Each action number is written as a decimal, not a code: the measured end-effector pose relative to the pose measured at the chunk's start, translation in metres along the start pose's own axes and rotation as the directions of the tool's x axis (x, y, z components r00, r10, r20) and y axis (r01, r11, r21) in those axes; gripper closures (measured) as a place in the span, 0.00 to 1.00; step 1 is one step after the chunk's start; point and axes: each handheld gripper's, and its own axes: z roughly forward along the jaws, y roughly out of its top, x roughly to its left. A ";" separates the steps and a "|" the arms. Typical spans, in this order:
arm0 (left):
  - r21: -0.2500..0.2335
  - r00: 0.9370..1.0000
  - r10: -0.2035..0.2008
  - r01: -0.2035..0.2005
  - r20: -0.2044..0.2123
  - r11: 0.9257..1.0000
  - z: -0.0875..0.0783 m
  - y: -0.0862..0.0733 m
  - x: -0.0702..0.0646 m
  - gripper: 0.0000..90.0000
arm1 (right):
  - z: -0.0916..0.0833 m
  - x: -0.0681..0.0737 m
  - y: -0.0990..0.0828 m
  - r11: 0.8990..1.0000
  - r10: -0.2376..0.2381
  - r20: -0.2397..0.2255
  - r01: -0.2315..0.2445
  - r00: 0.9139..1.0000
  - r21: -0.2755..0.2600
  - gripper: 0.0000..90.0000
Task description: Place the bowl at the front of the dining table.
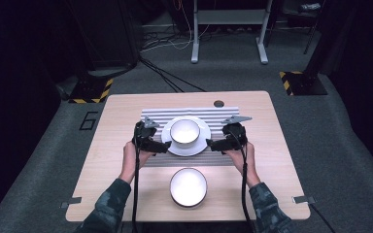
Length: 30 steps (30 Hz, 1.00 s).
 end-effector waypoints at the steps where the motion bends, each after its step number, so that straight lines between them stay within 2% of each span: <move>1: 0.002 1.000 0.000 0.000 -0.005 1.000 -0.002 -0.003 0.001 0.11 | -0.001 0.000 -0.002 1.000 -0.003 0.003 0.003 1.000 0.000 0.04; 4: 0.007 1.000 -0.008 0.008 -0.012 1.000 -0.007 -0.013 0.004 0.11 | -0.006 0.000 -0.009 1.000 -0.012 0.008 0.012 1.000 0.008 0.04; 9: 0.006 0.999 -0.022 0.022 -0.024 1.000 -0.016 -0.028 0.006 0.11 | -0.015 0.001 -0.019 0.999 -0.031 0.032 0.032 0.999 -0.020 0.05; 13: -0.006 0.999 -0.042 0.042 -0.030 0.999 -0.023 -0.039 0.008 0.11 | -0.022 0.003 -0.028 0.999 -0.038 0.042 0.039 0.998 -0.013 0.05; 19: -0.005 0.999 -0.029 0.029 -0.045 1.000 -0.028 -0.052 0.005 0.11 | -0.031 0.003 -0.040 0.999 -0.041 0.050 0.042 0.998 -0.015 0.05; 25: -0.005 0.997 -0.050 0.049 -0.053 0.999 -0.032 -0.065 0.009 0.09 | -0.040 0.000 -0.055 0.999 -0.038 0.052 0.038 0.998 -0.007 0.06; 30: -0.002 0.997 -0.049 0.049 -0.066 0.999 -0.037 -0.077 0.011 0.09 | -0.047 -0.003 -0.065 0.999 -0.032 0.063 0.032 0.998 -0.001 0.06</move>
